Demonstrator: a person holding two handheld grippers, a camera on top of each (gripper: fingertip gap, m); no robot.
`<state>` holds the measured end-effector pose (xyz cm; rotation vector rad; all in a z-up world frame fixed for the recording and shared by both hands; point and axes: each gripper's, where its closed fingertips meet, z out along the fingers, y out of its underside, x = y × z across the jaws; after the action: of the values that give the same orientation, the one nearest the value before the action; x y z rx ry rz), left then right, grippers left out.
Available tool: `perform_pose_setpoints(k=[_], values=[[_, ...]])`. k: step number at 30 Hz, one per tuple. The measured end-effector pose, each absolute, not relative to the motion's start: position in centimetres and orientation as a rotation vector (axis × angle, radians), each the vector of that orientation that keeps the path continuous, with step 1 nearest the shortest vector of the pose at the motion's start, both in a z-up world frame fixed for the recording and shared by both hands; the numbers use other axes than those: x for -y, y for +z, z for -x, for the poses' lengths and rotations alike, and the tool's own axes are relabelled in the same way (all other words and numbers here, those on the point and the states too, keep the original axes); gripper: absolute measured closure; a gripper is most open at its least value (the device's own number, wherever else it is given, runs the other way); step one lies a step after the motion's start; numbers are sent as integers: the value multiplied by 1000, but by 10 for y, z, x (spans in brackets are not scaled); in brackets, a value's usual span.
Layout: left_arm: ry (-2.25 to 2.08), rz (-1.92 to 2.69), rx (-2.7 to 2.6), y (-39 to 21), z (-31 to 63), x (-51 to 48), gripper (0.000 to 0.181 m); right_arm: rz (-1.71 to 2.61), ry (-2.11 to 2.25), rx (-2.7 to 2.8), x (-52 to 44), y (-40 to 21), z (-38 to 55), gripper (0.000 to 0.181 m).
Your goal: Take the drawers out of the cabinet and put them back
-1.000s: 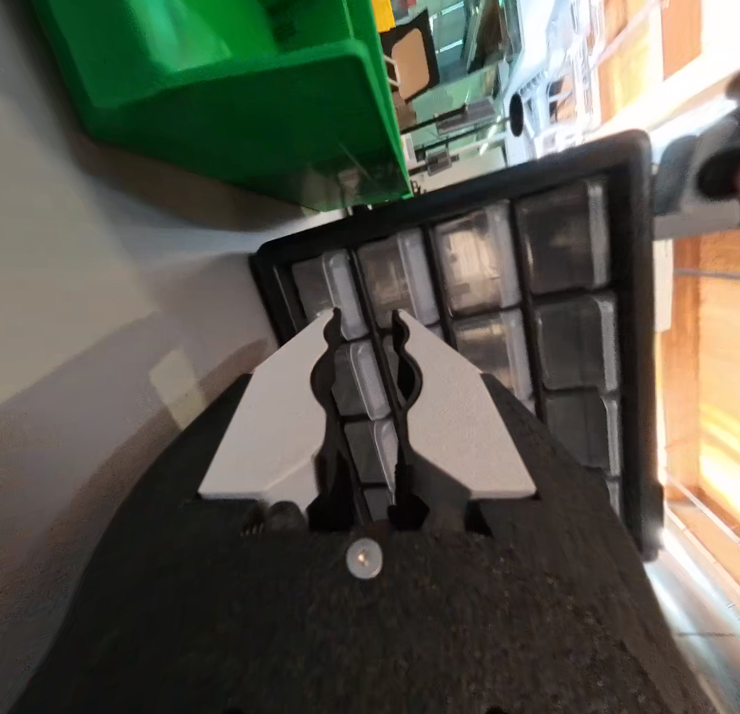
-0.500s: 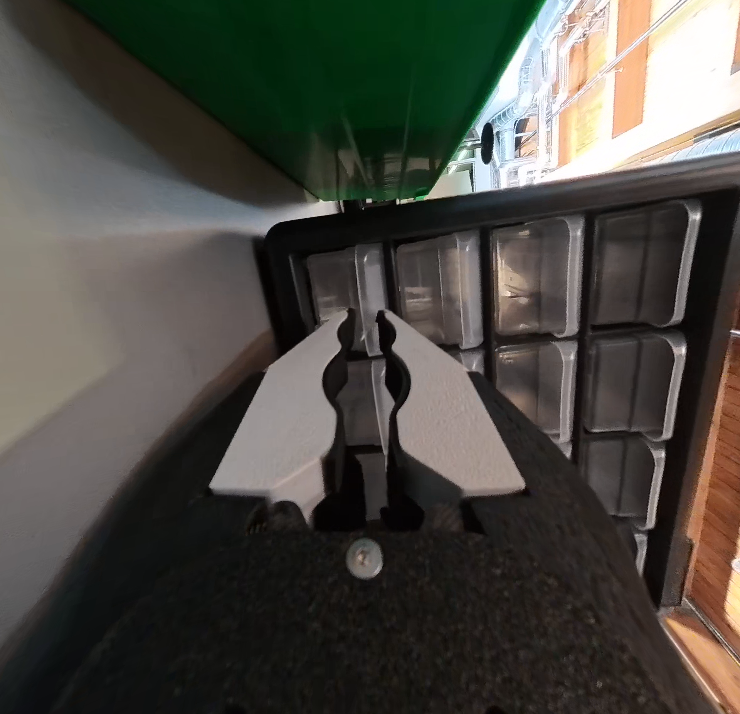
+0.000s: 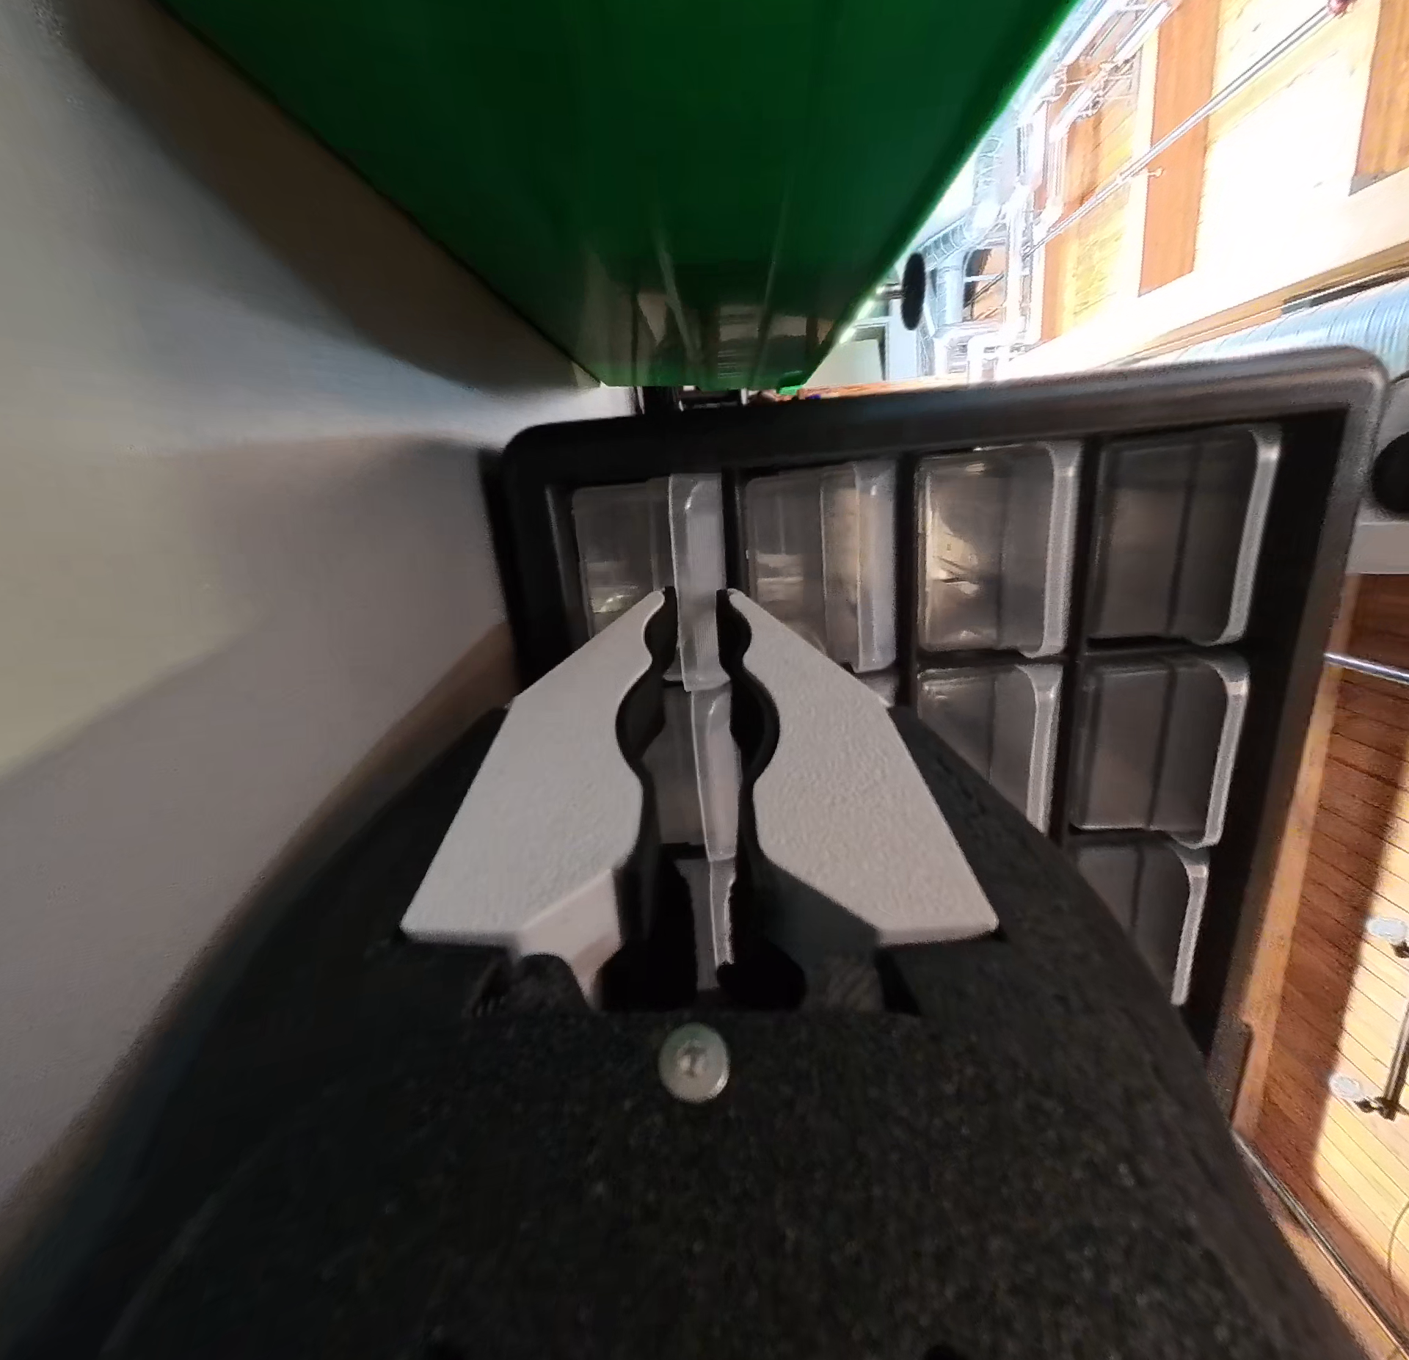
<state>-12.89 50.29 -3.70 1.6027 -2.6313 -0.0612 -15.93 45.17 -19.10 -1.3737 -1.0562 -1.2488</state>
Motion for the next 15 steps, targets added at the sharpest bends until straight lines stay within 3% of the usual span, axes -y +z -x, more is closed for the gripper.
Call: perform_pose_setpoints(k=[15], values=[[-41,-1636,2610,-37,129,-503,181,1364,-1172,1059,-375,-189,197,172]])
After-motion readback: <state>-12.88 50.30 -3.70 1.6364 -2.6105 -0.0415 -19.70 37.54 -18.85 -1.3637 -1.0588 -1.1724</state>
